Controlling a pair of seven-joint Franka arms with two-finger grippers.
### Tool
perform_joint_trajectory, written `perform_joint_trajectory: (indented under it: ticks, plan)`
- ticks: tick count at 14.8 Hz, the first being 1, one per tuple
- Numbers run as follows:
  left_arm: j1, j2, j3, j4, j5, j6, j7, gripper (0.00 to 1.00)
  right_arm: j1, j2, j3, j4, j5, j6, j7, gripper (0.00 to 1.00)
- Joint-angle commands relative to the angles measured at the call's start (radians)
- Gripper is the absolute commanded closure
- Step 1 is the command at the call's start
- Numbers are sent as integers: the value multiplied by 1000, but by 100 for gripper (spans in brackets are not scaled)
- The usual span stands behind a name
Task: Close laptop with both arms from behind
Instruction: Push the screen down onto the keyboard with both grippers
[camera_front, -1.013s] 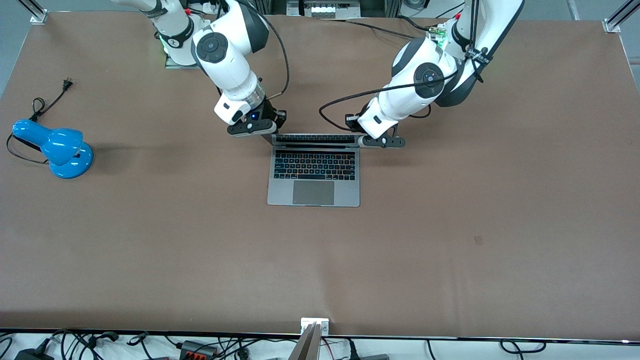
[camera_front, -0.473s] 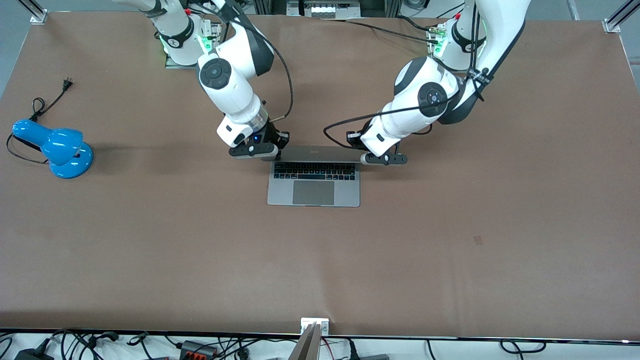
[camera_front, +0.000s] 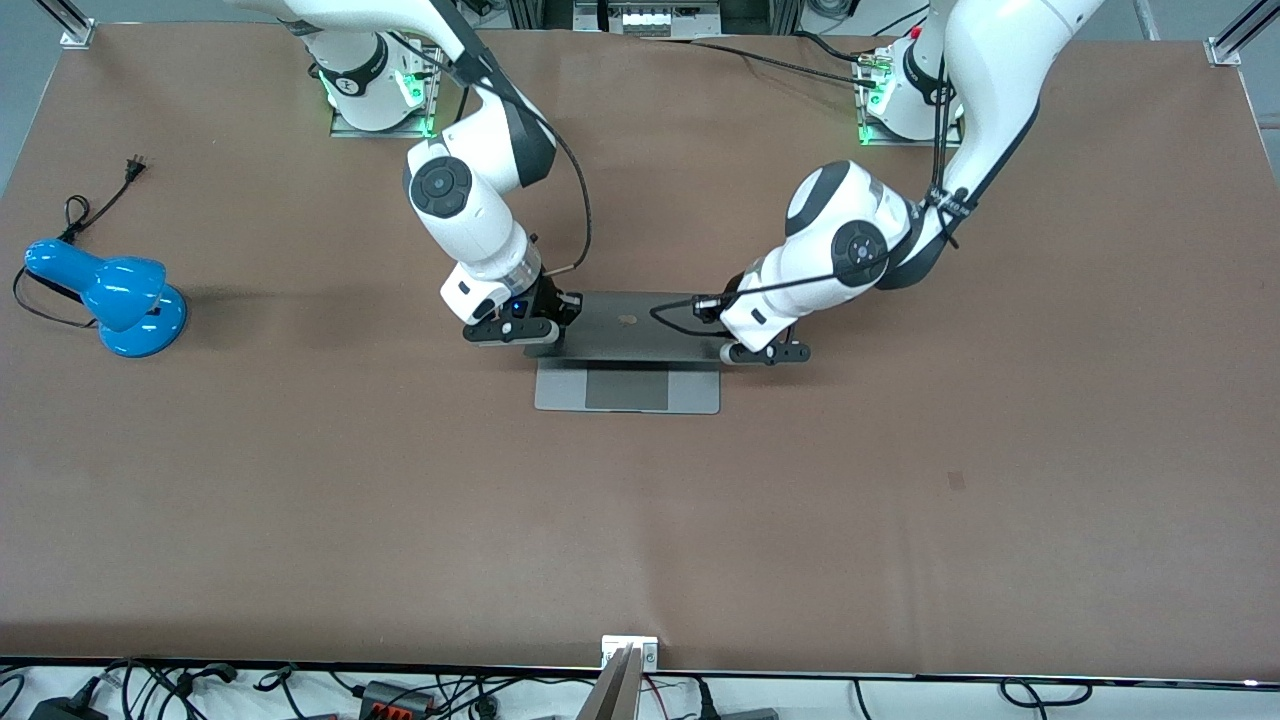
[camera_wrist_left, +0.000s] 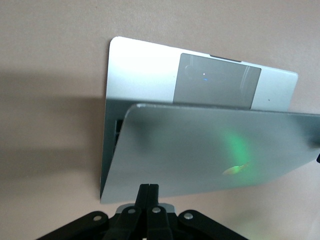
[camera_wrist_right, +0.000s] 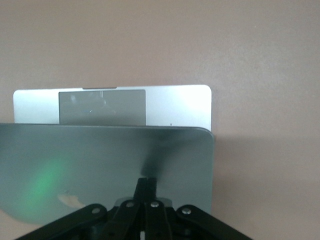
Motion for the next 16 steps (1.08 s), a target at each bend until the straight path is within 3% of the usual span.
perform_joint_trajectory:
  ticks: [1, 3, 8, 16]
  plan:
    - [-16, 61, 10, 64, 34, -10, -24, 100, -12, 51, 6, 29, -4, 49, -9, 100]
    - [-28, 95, 19, 79, 36, -9, -27, 100, -16, 80, 6, 38, -4, 65, -21, 100]
    - [-152, 133, 132, 128, 62, -3, -41, 100, -15, 138, 6, 61, -5, 95, -26, 100]
    - [-186, 209, 161, 151, 113, 56, -41, 100, -12, 217, 6, 80, -7, 184, -26, 100]
